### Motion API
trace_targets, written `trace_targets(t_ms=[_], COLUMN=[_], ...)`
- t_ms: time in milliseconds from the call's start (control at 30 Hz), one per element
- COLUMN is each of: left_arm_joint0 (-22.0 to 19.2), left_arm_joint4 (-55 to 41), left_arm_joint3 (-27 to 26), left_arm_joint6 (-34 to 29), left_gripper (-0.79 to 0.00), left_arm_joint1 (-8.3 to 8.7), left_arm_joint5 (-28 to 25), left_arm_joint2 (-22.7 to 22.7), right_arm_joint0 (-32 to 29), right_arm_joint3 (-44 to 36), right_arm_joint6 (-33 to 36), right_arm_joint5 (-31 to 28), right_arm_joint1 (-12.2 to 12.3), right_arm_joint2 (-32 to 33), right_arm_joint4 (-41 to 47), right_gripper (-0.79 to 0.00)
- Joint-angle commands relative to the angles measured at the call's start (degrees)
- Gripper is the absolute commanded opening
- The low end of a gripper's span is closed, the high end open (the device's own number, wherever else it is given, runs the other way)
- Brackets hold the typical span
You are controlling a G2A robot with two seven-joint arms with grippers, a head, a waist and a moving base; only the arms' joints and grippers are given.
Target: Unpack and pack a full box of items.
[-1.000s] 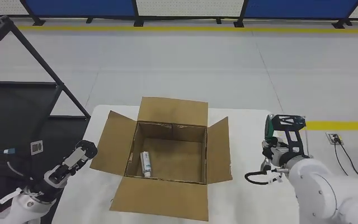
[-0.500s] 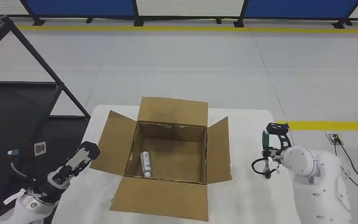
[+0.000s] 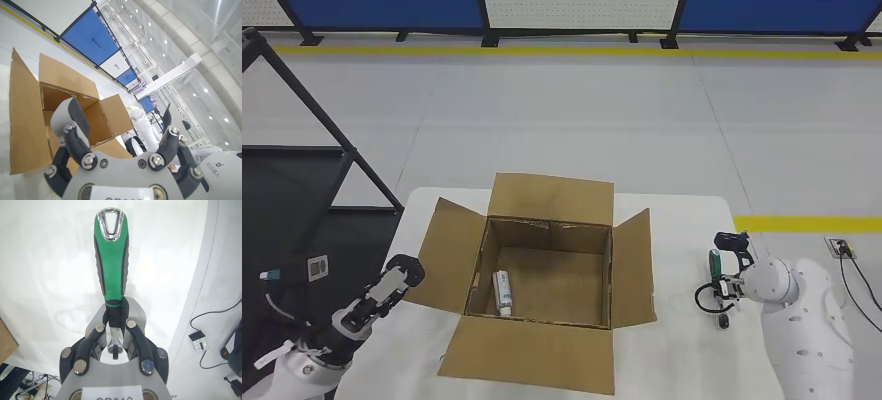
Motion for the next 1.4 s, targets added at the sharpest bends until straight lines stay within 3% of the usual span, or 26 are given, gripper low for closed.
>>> trace_targets(t_ms=[0, 33, 67, 100, 400, 467, 667, 733, 800, 900, 933, 1000, 1200, 1367], left_arm_joint0=[0.05, 0.07, 0.09, 0.11, 0.53, 0.58, 0.52, 0.53, 0.8, 1.46, 1.63, 2.16, 4.06, 6.04], left_arm_joint4=[0.13, 0.17, 0.18, 0.21, -0.08, -0.15, -0.51, -0.58, -0.89, -1.63, -1.86, -2.43, -4.53, -6.88], left_arm_joint3=[-0.08, -0.12, -0.15, -0.21, -0.61, -0.6, -0.27, -0.04, 0.31, 0.7, 0.85, 1.2, 2.36, 2.45], left_arm_joint6=[0.14, 0.21, 0.23, 0.29, 0.75, 0.75, 0.66, 0.76, 0.82, 1.09, 1.26, 1.5, 2.7, 3.55], left_gripper=[0.0, 0.0, 0.0, 0.0, 0.0, 0.0, 0.0, 0.0, 0.0, 0.0, 0.0, 0.0, 0.0, 0.0], left_arm_joint1=[0.0, 0.01, 0.01, 0.02, 0.05, 0.06, 0.14, 0.15, 0.16, 0.14, 0.13, 0.1, -0.09, -0.33], left_arm_joint5=[-0.05, -0.04, -0.04, -0.13, -0.3, -0.34, -0.58, -0.6, -0.86, -1.48, -1.6, -1.93, -3.72, -5.26], left_arm_joint2=[0.1, 0.13, 0.13, 0.11, -0.22, -0.31, -0.96, -1.19, -1.71, -2.66, -2.91, -3.49, -5.71, -7.61], right_arm_joint0=[0.26, 0.38, 0.46, 0.6, 0.7, 0.39, -4.2, -6.23, -8.8, -11.56, -11.99, -13.24, -14.39, -12.65], right_arm_joint3=[0.61, 1.02, 1.17, 1.41, 1.98, 0.96, -13.38, -19.31, -27.66, -36.71, -38.7, -43.1, -52.46, -57.03], right_arm_joint6=[-0.18, -0.25, -0.25, -0.34, -1.47, -1.43, -2.24, -2.05, -2.51, -3.56, -3.97, -4.49, -7.77, -7.37], right_arm_joint5=[0.04, 0.19, 0.26, 0.31, 0.93, 1.15, 3.68, 4.93, 7.15, 8.44, 8.6, 9.53, 10.19, 7.14], right_arm_joint1=[0.14, 0.24, 0.28, 0.37, 0.98, 1.1, 1.39, 1.3, 1.17, 1.09, 1.07, 1.02, 0.8, 0.77], right_arm_joint2=[-0.14, -0.21, -0.26, -0.42, -0.87, -0.9, 0.46, -0.18, -0.76, -0.9, -0.99, -1.51, -5.61, -13.08], right_arm_joint4=[0.13, 0.28, 0.35, 0.46, 1.84, 2.13, 6.26, 7.02, 8.55, 11.64, 12.54, 14.21, 19.01, 18.65], right_gripper=[-0.785, -0.785, -0.643, -0.57, -0.434, -0.437, -0.431, -0.394, -0.28, -0.292, -0.296, -0.219, -0.16, -0.175])
